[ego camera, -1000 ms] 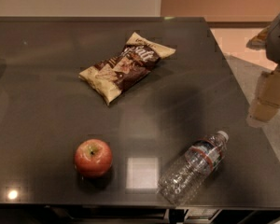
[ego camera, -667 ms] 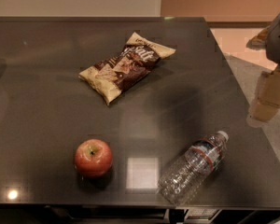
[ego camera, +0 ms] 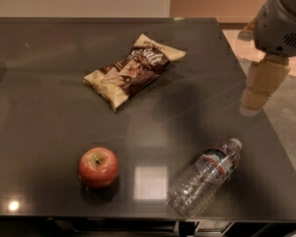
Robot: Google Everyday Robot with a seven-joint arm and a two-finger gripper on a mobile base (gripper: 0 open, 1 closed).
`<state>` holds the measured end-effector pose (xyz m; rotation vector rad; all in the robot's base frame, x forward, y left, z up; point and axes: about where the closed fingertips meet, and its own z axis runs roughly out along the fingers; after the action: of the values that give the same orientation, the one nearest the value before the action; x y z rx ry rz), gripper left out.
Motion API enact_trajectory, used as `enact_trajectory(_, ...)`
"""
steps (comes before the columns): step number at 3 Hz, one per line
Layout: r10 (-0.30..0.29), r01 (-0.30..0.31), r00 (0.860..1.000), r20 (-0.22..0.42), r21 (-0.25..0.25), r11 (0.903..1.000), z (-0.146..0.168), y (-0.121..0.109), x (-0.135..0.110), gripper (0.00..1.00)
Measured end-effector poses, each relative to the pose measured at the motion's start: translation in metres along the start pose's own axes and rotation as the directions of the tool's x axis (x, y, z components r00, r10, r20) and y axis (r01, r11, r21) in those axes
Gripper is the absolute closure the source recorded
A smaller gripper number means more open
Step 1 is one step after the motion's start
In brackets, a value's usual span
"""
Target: Move brown chip bag near apple
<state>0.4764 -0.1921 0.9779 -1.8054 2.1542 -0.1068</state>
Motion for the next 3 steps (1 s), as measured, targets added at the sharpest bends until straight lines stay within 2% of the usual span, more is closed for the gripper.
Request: enact_trajectory(3, -0.118, 0.118, 0.992, 0.036, 0.0, 0.993, 0.043, -0.07, -0.061, 0.0)
